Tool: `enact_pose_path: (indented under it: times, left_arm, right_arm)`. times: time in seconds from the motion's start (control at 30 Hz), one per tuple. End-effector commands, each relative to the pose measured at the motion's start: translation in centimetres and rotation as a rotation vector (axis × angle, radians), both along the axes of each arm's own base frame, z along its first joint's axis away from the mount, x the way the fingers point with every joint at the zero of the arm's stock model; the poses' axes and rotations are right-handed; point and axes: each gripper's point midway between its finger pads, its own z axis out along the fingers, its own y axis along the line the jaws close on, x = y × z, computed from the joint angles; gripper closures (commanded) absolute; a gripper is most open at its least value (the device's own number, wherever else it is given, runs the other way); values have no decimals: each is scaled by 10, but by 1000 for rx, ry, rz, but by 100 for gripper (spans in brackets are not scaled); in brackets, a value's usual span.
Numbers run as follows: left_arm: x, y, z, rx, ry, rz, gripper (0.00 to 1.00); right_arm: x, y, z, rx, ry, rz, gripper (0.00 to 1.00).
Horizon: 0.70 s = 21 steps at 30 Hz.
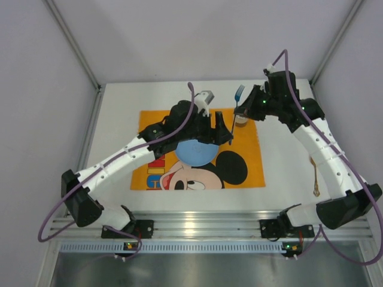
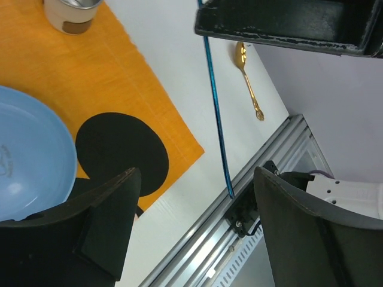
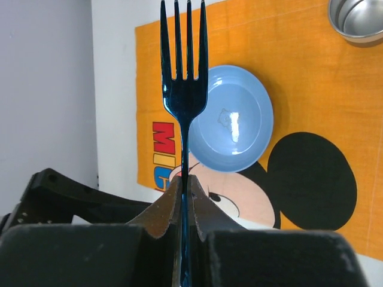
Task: Set the dinner table for one person
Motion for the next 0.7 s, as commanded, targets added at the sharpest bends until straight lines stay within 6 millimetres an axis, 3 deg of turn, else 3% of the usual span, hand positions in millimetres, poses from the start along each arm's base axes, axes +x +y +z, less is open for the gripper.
enact_pose_path:
  times: [0.0, 0.13, 0.2, 0.23, 0.27, 0.3, 0.47, 0.5, 0.53, 0.6, 0.63, 0.67]
  left_arm:
    - [-2, -28, 46, -116, -119, -71, 19]
    - [-1, -36, 43, -114, -119, -83, 23]
    - [-1, -38, 39, -112, -115, -89, 40]
    - [-1, -39, 38, -111, -114, -92, 56]
    - [-1, -39, 38, -112, -111, -93, 91]
    - [-1, -39, 37, -112, -109, -91, 100]
    - [-1, -28, 36, -95, -130, -65, 100]
    - [-2, -23, 26, -71, -121, -54, 100]
    - [-1, -17, 21, -56, -118, -41, 100]
    - [-2, 6, 9, -36, -98, -8, 100]
    - [-5, 15, 2, -30, -80, 1, 100]
    - [0, 29, -3, -23, -69, 28, 100]
  right_arm:
    - [-10, 11, 38, 81, -63, 28, 100]
    - [-12, 14, 41, 98, -56, 33, 100]
    - [-13, 15, 42, 105, -53, 35, 100]
    - [-13, 16, 44, 111, -53, 35, 100]
    - [-13, 17, 45, 113, -55, 36, 100]
    - [-12, 17, 45, 116, -51, 35, 100]
    - [-10, 24, 51, 132, -66, 55, 100]
    - [-10, 28, 49, 139, -52, 74, 98]
    - [-8, 30, 48, 138, -49, 86, 70]
    - [-6, 35, 42, 139, -27, 108, 35]
    - [-6, 36, 43, 137, -32, 119, 13]
    - [-5, 37, 41, 132, -24, 123, 6]
